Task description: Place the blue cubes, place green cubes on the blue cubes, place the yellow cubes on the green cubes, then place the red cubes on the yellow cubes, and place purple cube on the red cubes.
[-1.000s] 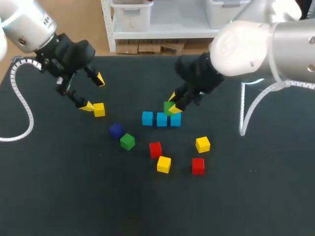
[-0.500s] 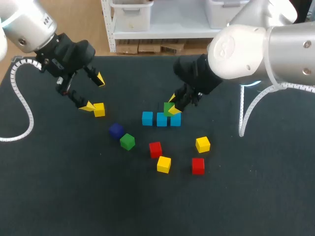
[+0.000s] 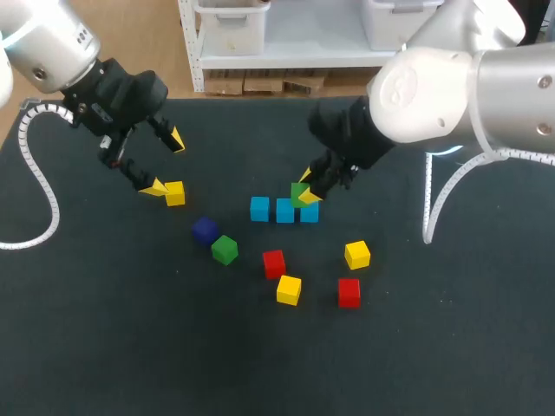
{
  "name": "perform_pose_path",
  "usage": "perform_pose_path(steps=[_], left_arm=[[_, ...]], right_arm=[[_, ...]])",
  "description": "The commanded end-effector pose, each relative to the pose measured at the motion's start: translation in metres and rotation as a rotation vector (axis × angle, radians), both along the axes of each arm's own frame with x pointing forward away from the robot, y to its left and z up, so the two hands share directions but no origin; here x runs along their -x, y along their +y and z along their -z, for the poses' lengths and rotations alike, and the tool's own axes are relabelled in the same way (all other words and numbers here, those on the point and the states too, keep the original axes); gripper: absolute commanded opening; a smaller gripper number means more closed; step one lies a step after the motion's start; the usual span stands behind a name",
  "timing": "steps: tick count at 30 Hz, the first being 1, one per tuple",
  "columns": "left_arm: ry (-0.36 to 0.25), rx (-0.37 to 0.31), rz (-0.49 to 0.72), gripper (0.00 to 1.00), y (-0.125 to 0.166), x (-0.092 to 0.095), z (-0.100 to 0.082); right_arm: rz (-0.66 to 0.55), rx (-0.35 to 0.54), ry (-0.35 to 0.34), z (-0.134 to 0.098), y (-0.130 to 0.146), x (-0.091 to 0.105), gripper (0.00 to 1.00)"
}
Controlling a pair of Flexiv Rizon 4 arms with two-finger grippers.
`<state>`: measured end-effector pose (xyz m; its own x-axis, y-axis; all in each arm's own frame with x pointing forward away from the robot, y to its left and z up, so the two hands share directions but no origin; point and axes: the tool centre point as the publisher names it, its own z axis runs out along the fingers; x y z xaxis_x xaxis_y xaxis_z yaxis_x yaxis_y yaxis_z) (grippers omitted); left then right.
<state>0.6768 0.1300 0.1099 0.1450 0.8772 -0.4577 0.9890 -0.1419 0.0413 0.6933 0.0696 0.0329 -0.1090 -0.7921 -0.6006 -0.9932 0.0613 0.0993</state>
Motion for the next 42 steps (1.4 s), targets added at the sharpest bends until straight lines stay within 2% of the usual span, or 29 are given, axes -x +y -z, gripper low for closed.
perform_pose_path(steps=[1,31,37,40,42], left_arm=[[-0.002,0.004,0.002,1.00,0.0012,0.0000,0.0009],[-0.002,0.004,0.002,1.00,0.0012,0.0000,0.0009],[-0.002,0.004,0.002,1.00,0.0012,0.0000,0.0009],[-0.002,0.004,0.002,1.00,0.0012,0.0000,0.0009],[-0.002,0.004,0.002,1.00,0.0012,0.0000,0.0009]], right_arm=[[0.001,-0.001,0.002,0.0009,0.0001,0.0003,0.00],[-0.002,0.005,0.017,0.0058,0.0012,-0.0023,0.00],[-0.001,0.005,0.021,0.0071,0.0006,-0.0025,0.09],[-0.001,0.005,0.023,0.0076,0.0004,-0.0027,0.05],[-0.002,0.005,0.024,0.0080,0.0008,-0.0029,0.06]])
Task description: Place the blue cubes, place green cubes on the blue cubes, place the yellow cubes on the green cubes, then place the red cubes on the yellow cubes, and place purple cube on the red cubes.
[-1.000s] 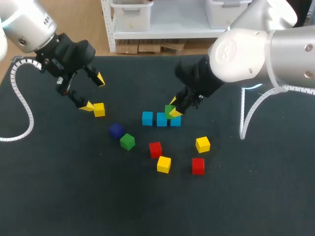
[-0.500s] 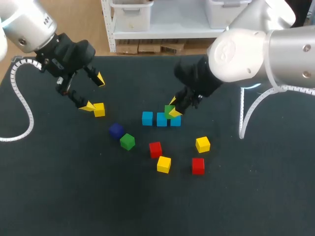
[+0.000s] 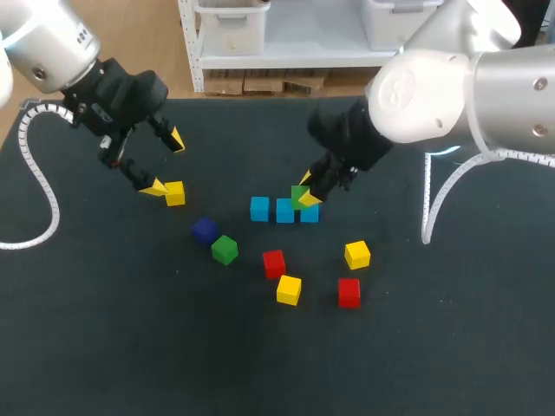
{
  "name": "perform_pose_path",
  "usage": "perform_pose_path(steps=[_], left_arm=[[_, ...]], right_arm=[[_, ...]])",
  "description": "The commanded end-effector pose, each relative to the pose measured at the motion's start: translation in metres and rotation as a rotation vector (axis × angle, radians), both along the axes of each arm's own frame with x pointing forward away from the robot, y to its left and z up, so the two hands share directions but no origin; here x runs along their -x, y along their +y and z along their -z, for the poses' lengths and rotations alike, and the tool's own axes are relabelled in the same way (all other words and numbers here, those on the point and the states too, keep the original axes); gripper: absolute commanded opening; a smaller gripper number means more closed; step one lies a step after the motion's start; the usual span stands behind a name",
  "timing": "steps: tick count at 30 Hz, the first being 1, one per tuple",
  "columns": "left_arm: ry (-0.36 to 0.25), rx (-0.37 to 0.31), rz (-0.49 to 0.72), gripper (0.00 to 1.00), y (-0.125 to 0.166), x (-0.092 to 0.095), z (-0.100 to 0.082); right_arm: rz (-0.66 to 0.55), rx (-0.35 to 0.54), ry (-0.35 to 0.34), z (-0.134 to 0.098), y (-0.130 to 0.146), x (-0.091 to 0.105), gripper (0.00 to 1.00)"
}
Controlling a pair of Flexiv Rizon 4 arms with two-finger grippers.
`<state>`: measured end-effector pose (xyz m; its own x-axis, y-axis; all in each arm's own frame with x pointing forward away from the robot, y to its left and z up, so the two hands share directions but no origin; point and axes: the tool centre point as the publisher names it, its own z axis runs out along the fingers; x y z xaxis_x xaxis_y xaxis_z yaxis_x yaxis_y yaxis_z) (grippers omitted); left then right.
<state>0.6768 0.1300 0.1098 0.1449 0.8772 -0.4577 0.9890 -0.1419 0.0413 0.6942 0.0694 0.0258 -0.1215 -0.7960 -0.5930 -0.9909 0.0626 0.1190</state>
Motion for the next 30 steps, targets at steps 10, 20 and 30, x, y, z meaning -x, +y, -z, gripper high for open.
perform_pose_path(steps=[10,20,30], left_arm=[[-0.002,0.004,0.002,1.00,0.0012,0.0000,0.0009],[-0.002,0.004,0.002,1.00,0.0012,0.0000,0.0009],[-0.002,0.004,0.002,1.00,0.0012,0.0000,0.0009]], right_arm=[[-0.004,-0.001,0.006,0.0018,0.0024,-0.0024,0.15],[-0.009,-0.003,0.009,0.0024,0.0036,-0.0027,0.23],[-0.007,-0.003,0.012,0.0026,0.0033,-0.0037,0.38]])
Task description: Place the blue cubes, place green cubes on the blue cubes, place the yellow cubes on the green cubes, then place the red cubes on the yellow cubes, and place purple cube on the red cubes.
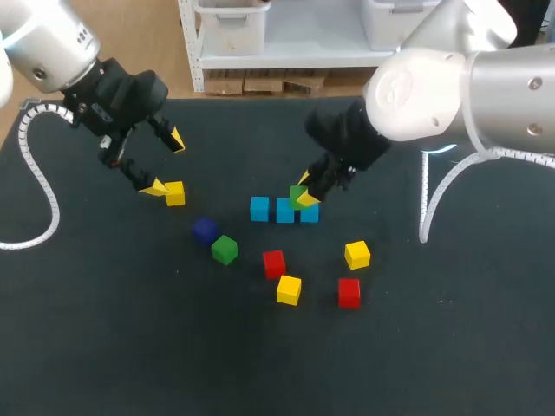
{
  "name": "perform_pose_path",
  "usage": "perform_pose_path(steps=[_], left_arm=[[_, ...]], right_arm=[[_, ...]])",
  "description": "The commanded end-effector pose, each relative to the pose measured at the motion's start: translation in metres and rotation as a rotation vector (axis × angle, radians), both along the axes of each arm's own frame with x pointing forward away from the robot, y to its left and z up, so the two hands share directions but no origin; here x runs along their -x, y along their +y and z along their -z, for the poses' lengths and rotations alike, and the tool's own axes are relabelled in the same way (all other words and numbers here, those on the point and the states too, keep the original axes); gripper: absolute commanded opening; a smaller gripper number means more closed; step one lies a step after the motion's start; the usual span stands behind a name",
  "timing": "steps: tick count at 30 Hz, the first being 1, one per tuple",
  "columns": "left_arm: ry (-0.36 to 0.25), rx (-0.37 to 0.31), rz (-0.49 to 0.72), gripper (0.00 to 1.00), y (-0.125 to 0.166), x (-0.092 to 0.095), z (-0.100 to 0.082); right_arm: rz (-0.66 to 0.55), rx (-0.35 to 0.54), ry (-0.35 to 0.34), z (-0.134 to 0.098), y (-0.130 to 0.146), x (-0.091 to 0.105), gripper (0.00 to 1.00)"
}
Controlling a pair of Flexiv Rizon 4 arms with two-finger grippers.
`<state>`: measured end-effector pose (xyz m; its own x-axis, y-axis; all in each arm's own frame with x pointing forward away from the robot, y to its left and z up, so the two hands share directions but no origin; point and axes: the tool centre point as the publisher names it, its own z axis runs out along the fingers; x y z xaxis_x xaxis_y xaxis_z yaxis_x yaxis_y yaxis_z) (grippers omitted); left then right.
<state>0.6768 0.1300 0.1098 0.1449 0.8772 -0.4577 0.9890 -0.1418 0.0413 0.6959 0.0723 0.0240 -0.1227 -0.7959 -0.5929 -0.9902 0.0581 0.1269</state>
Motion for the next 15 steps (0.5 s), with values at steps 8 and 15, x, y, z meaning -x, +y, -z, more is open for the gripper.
perform_pose_path(steps=[8,15], left_arm=[[-0.002,0.004,0.002,1.00,0.0012,0.0001,0.0009],[-0.002,0.004,0.002,1.00,0.0012,0.0001,0.0009]], right_arm=[[-0.005,-0.003,0.007,0.0015,0.0008,-0.0021,0.39],[-0.005,-0.001,0.008,0.0008,0.0002,-0.0025,1.00]])
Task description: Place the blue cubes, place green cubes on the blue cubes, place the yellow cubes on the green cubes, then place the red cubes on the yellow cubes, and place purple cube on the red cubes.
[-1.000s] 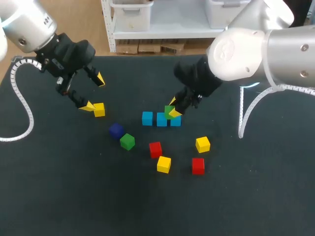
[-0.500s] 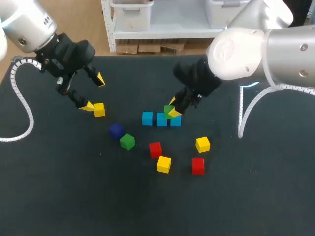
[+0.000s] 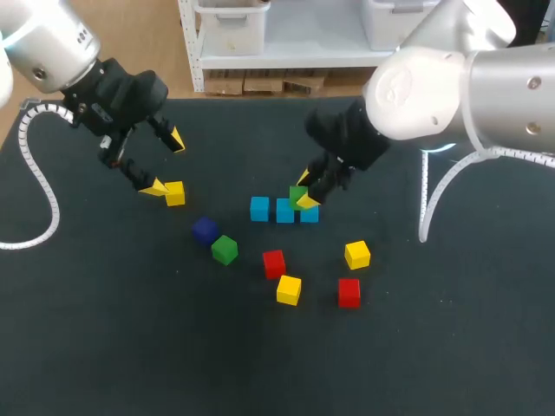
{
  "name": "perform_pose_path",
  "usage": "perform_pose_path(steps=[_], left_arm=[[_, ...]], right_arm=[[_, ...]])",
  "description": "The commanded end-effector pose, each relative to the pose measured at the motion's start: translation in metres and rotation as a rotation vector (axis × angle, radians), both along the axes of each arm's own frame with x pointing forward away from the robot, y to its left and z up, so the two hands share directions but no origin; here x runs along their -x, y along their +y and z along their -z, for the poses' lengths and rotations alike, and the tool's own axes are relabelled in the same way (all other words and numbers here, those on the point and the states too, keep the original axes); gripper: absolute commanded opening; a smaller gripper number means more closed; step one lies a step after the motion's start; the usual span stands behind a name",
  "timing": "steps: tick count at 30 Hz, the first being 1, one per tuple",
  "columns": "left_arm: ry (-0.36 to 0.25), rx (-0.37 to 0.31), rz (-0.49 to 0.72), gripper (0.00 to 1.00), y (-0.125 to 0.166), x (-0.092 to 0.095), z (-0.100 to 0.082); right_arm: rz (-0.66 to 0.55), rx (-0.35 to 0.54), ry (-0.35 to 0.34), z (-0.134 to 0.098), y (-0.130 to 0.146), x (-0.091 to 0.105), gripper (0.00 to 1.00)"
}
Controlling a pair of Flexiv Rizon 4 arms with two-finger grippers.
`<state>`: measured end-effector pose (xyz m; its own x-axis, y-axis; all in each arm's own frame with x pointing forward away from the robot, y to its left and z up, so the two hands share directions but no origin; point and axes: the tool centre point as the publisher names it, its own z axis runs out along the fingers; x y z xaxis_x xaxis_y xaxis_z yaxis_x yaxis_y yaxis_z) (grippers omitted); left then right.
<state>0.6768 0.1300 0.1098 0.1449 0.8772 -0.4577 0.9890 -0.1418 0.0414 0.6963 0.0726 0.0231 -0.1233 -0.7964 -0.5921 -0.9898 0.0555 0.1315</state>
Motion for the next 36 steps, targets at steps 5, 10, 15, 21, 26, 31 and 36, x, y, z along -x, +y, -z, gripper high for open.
perform_pose_path(steps=[5,10,15,21,26,31,36], left_arm=[[-0.002,0.004,0.002,1.00,0.001,0.000,0.001],[-0.002,0.004,0.002,1.00,0.001,0.000,0.001],[-0.002,0.004,0.002,1.00,0.001,0.000,0.001],[-0.002,0.004,0.002,1.00,0.001,0.000,0.001],[-0.002,0.004,0.002,1.00,0.001,0.000,0.001],[-0.002,0.004,0.002,1.00,0.001,0.000,0.001],[-0.002,0.004,0.002,1.00,0.001,0.000,0.001]], right_arm=[[0.009,0.001,0.000,-0.002,-0.003,-0.002,1.00],[0.029,-0.002,-0.020,-0.011,-0.010,-0.003,1.00],[0.047,-0.009,-0.044,-0.022,-0.027,-0.003,1.00],[0.073,-0.042,-0.054,-0.032,-0.058,0.002,1.00],[0.102,-0.071,-0.060,-0.038,-0.085,0.009,1.00],[0.111,-0.086,-0.053,-0.040,-0.104,0.016,1.00],[0.131,-0.093,-0.048,-0.038,-0.114,0.019,1.00]])
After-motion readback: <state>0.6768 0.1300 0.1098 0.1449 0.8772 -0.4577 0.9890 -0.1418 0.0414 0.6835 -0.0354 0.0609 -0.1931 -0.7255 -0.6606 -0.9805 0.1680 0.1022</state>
